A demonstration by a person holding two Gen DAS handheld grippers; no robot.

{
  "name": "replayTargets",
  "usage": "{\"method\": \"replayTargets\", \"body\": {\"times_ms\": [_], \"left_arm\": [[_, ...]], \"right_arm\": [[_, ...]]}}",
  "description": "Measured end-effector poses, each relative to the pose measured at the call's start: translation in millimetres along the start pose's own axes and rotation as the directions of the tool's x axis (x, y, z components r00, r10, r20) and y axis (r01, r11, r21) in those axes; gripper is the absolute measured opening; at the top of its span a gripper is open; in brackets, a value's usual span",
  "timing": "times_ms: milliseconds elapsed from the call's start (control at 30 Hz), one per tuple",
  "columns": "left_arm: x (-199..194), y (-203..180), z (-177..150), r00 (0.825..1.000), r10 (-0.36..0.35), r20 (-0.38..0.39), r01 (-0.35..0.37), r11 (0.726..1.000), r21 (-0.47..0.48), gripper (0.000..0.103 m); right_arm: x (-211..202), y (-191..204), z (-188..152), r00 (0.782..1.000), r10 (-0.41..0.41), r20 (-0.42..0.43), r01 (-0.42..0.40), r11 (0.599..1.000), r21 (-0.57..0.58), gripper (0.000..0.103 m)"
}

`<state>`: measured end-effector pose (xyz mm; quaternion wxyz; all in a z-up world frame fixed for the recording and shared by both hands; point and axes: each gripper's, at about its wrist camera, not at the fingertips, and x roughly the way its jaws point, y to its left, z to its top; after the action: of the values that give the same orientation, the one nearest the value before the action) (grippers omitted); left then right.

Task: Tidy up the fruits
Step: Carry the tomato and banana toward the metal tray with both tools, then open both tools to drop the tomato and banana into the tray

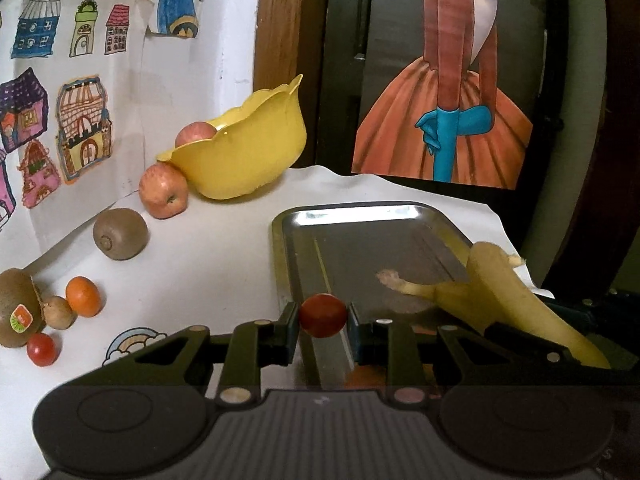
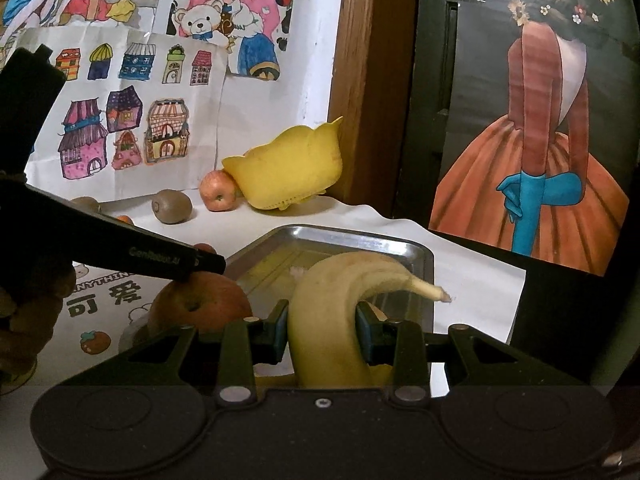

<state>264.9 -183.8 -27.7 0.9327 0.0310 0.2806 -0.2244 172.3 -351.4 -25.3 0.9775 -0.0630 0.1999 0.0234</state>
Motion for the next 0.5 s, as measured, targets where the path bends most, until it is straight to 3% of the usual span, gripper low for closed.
{"method": "replayTargets", "body": {"times_ms": [267, 367, 500], "left_arm": [[-0.3, 2.1, -0.2, 1.000, 0.000, -0.006, 0.000, 1.000, -0.011, 0.029], [-0.6, 3.3, -0.4, 1.000, 0.002, -0.009, -0.002, 1.000, -0.020, 0.033], [-3.7, 6.6, -0.3, 1.000, 0.006, -0.014, -0.006, 0.999, -0.043, 0.046]], "right_arm": [[1.7, 0.0, 0.4, 1.000, -0.003, -0.002, 0.003, 1.000, 0.005, 0.038], [-0.6, 0.7, 2.5, 1.000, 0.000, 0.012, 0.000, 1.000, 0.008, 0.038], [-3.7, 3.6, 4.6, 1.000, 0.003, 0.024, -0.003, 1.000, 0.001, 0.044]]}}
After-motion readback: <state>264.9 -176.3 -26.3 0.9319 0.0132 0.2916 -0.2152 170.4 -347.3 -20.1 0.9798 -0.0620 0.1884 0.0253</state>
